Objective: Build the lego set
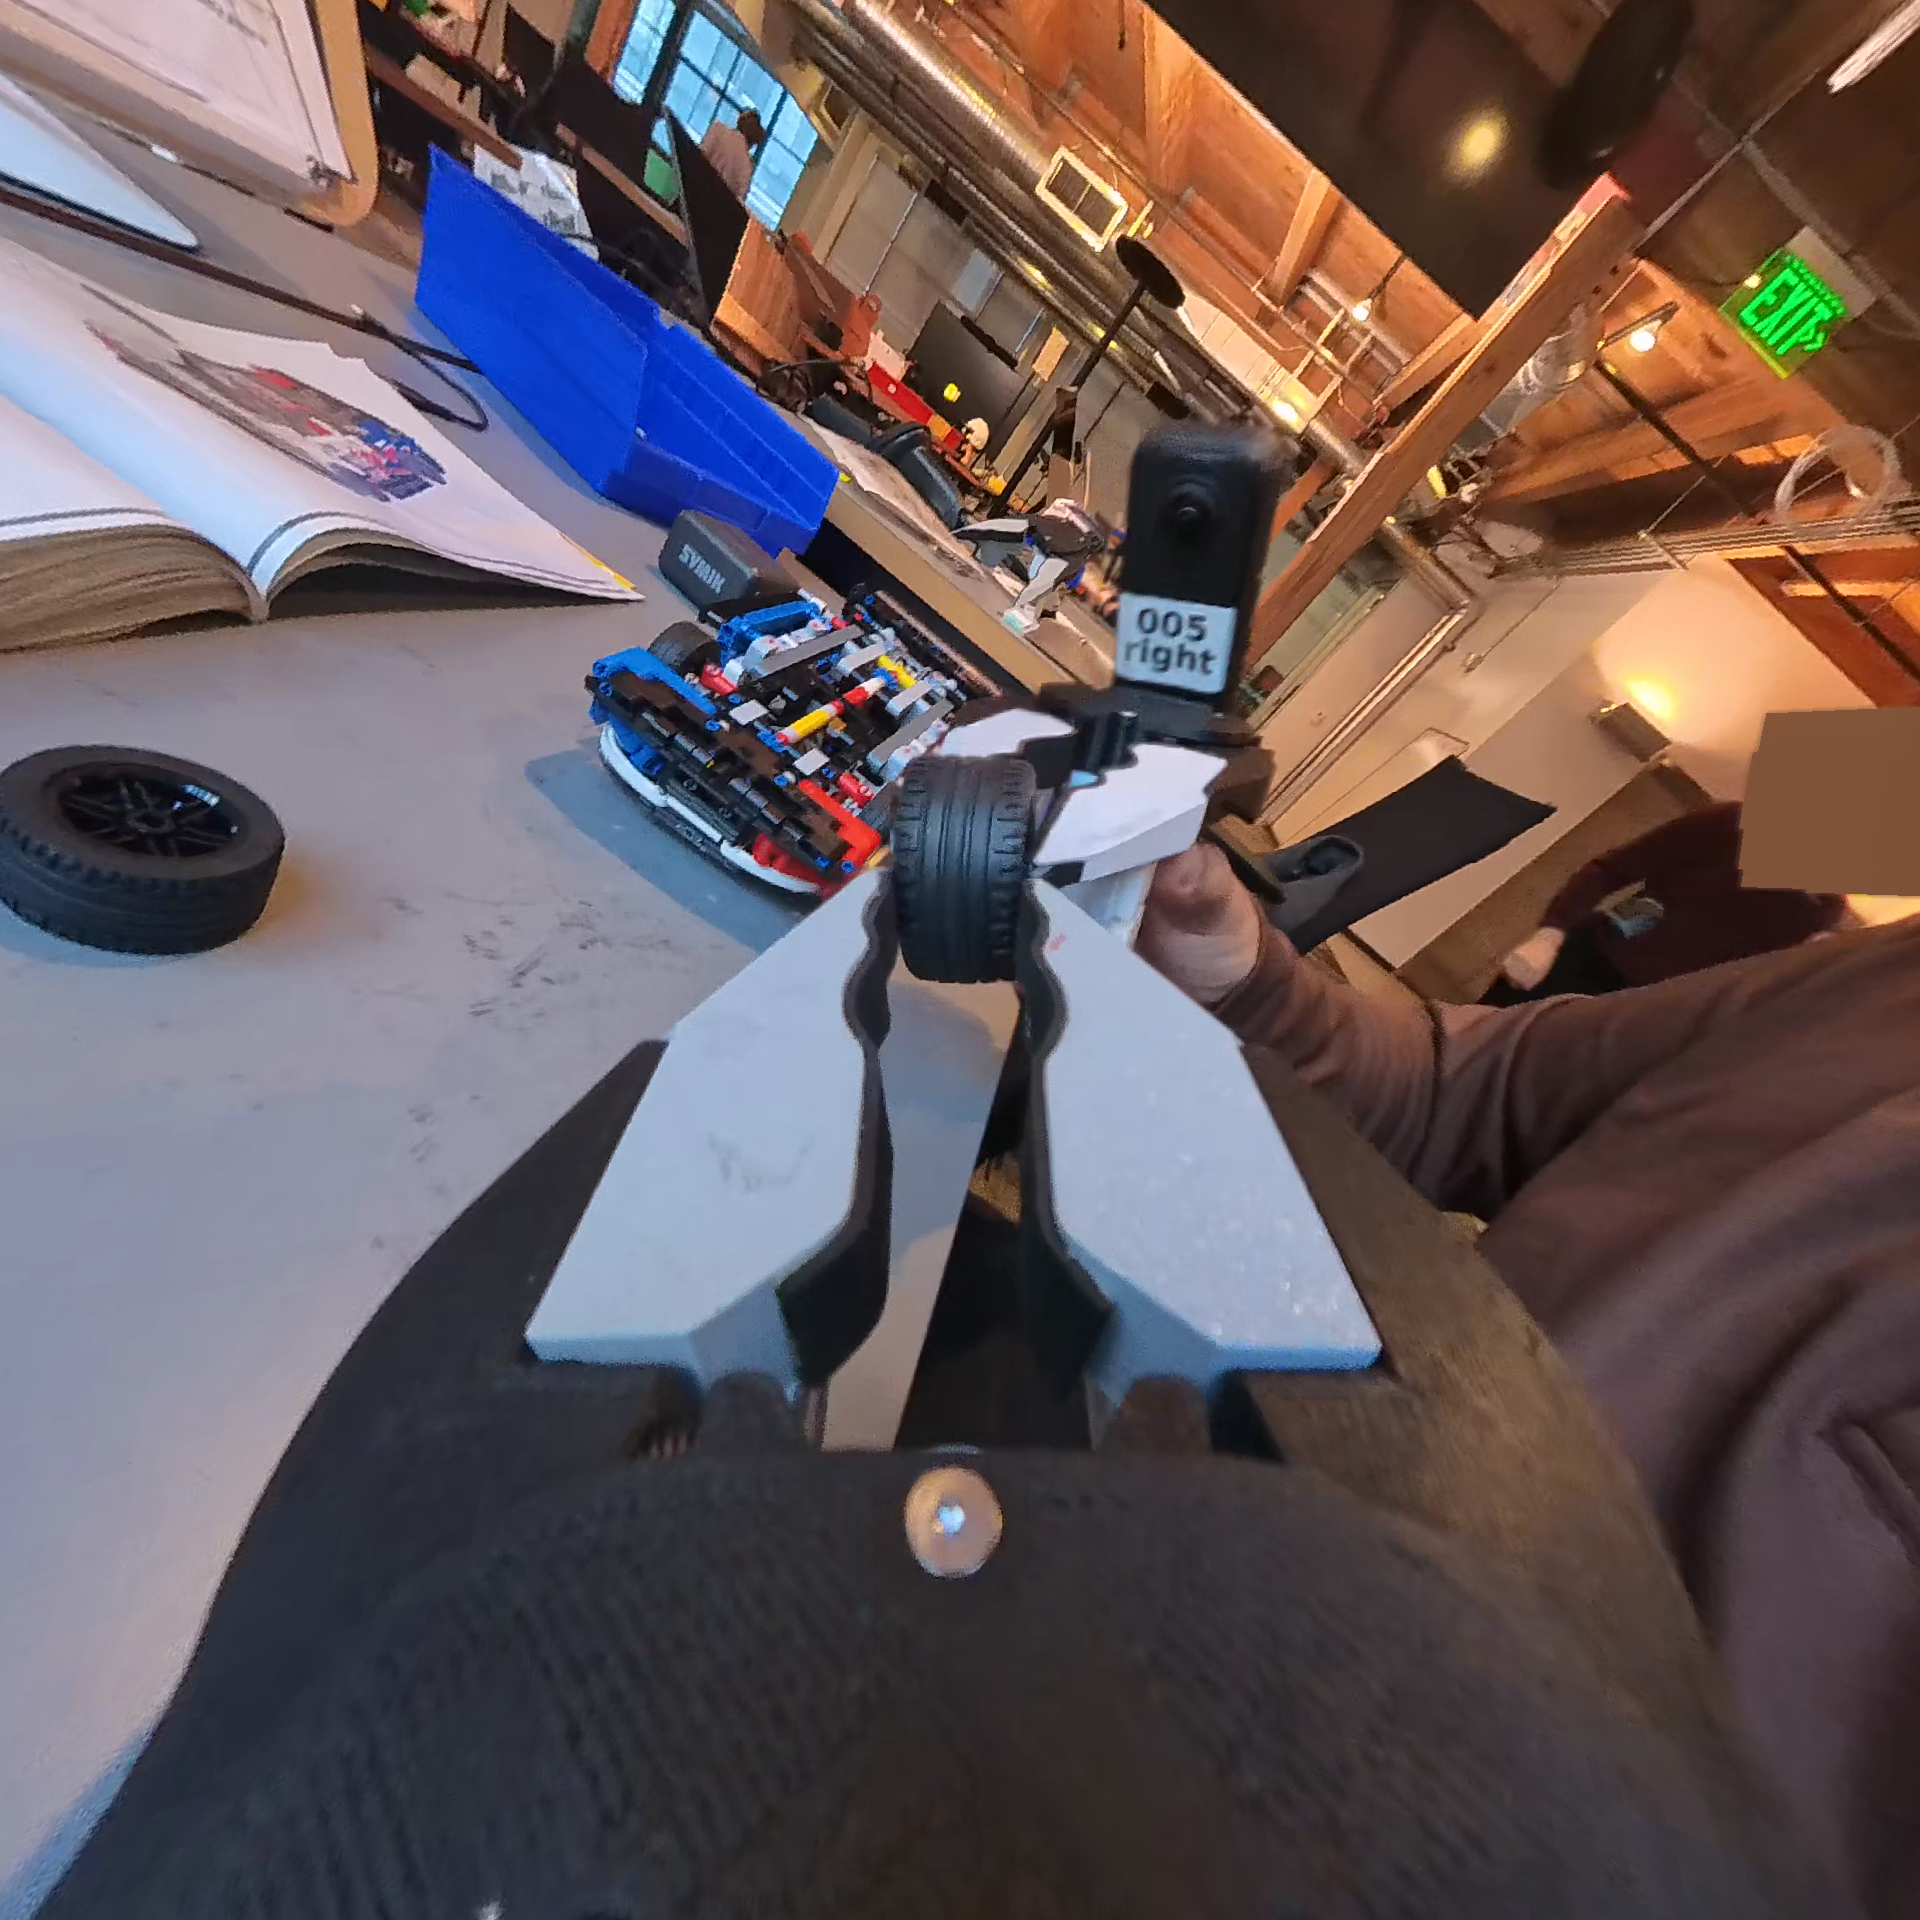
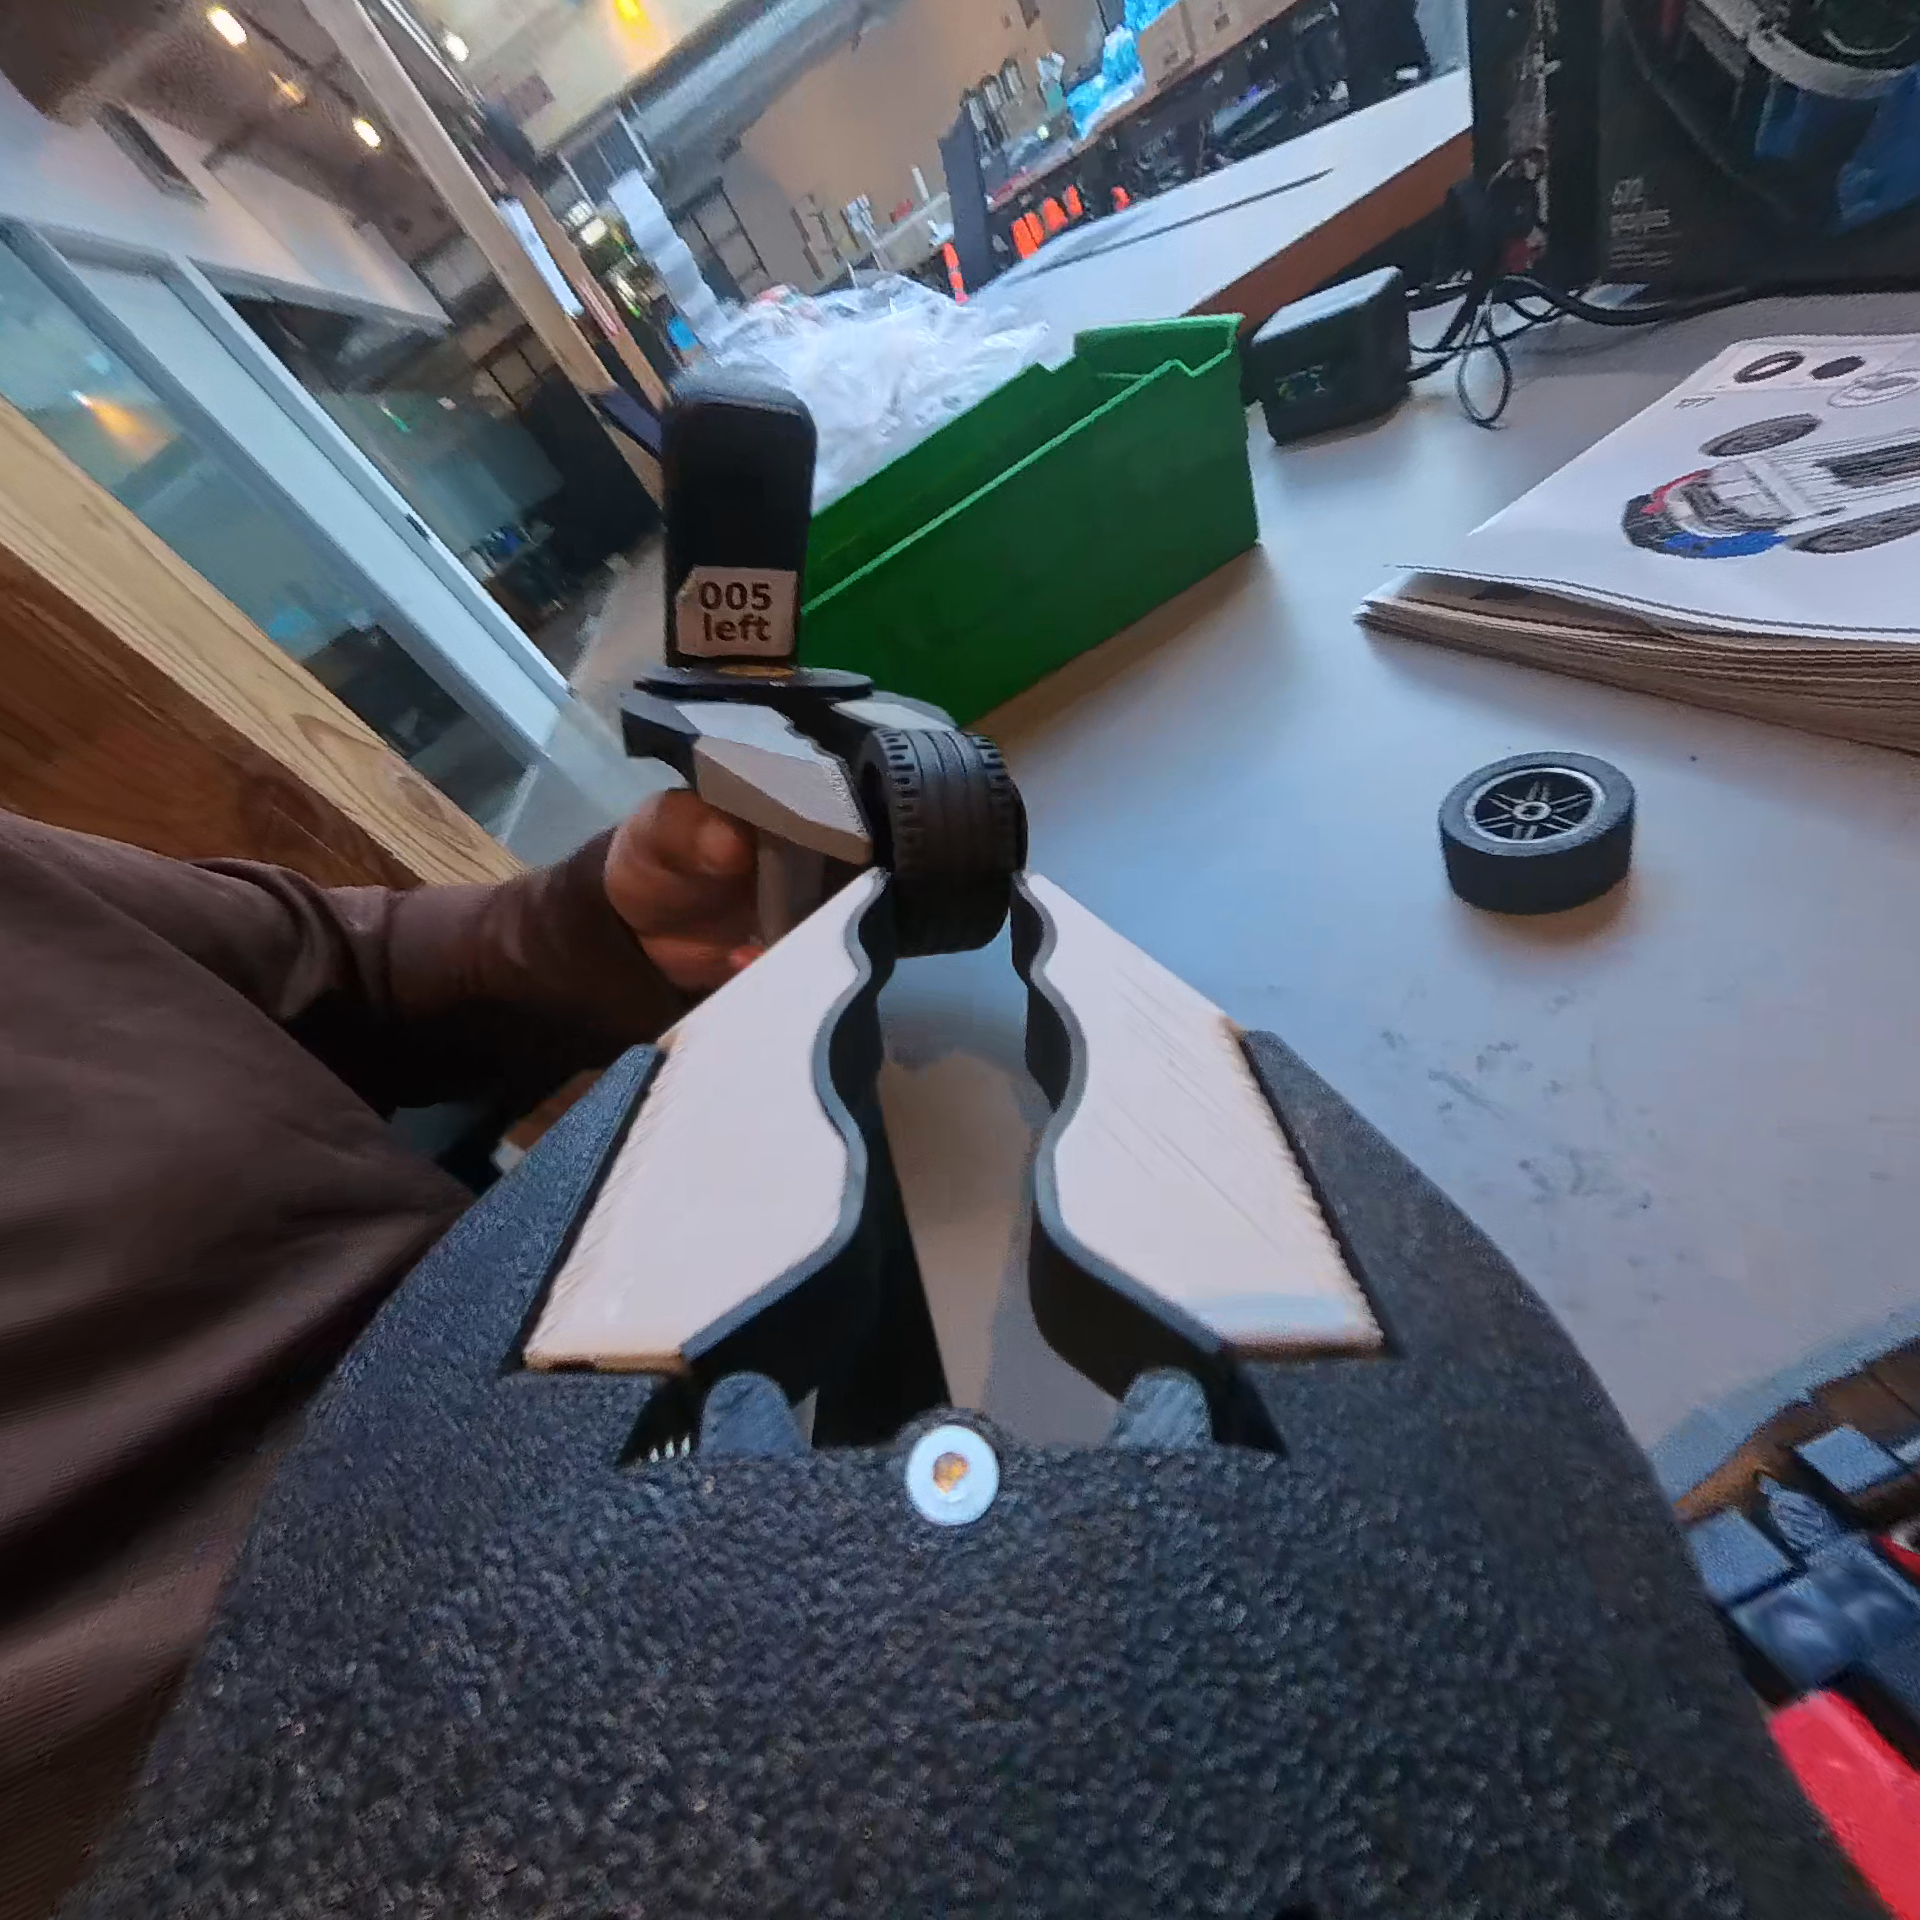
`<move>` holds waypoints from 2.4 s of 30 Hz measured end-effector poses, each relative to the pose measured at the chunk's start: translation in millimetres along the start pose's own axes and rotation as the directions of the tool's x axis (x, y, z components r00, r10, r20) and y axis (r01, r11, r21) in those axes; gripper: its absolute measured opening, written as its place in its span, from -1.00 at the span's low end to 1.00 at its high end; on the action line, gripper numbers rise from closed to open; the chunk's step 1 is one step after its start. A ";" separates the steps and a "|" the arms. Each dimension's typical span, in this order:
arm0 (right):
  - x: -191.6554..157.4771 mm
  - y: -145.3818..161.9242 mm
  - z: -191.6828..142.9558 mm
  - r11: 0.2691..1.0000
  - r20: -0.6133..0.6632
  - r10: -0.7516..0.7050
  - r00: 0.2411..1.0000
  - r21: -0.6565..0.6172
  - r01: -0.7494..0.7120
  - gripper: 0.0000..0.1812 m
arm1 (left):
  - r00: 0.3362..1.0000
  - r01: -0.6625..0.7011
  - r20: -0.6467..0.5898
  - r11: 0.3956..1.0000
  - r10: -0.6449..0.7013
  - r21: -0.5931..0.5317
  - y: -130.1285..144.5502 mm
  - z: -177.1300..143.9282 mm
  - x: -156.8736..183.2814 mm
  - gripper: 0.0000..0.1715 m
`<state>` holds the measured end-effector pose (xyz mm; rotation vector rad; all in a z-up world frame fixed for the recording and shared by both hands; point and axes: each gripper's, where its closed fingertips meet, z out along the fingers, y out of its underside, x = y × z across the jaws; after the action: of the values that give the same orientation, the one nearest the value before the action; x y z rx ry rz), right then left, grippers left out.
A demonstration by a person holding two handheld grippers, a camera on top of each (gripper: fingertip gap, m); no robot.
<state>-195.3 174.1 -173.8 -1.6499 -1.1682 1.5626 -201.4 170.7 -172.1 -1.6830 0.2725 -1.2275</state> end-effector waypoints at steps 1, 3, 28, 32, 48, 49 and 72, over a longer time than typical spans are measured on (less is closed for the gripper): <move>1.7 1.7 0.5 1.000 -0.019 -0.019 1.000 -0.014 0.018 -0.81 | 1.000 0.011 0.009 1.000 -0.011 -0.008 1.3 -0.2 -1.9 -0.78; 4.0 2.2 0.7 0.999 -0.048 -0.046 0.998 -0.014 0.045 -0.81 | 0.999 0.030 0.025 1.000 -0.030 -0.008 1.7 0.3 -4.1 -0.78; 4.7 -1.7 -11.4 1.000 0.024 0.006 1.000 0.019 -0.007 -0.98 | 0.997 0.068 0.038 0.997 -0.066 -0.036 10.9 4.0 -9.1 -0.78; 6.5 -2.5 -12.5 0.999 -0.009 -0.034 0.999 -0.009 0.034 -0.86 | 0.996 0.081 0.051 0.996 -0.079 -0.045 15.5 4.8 -13.3 -0.78; 11.6 7.0 -6.9 0.995 0.000 -0.045 0.999 -0.091 0.045 -0.69 | 0.993 0.110 0.058 0.991 -0.105 -0.080 20.2 3.6 -13.6 -0.78; 12.5 7.8 -6.9 0.995 -0.002 -0.041 0.999 -0.093 0.041 -0.69 | 0.993 0.109 0.054 0.991 -0.105 -0.083 20.5 3.7 -12.8 -0.78; -17.0 -7.0 -1.8 0.865 0.429 0.461 0.777 -0.020 -0.502 -0.93 | 0.986 0.079 -0.138 0.988 -0.098 -0.134 15.7 -4.2 10.6 -0.78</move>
<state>-193.8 162.7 -159.4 -1.6799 -0.8734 2.3601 -194.5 153.7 -178.6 -1.7340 0.3747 -1.4272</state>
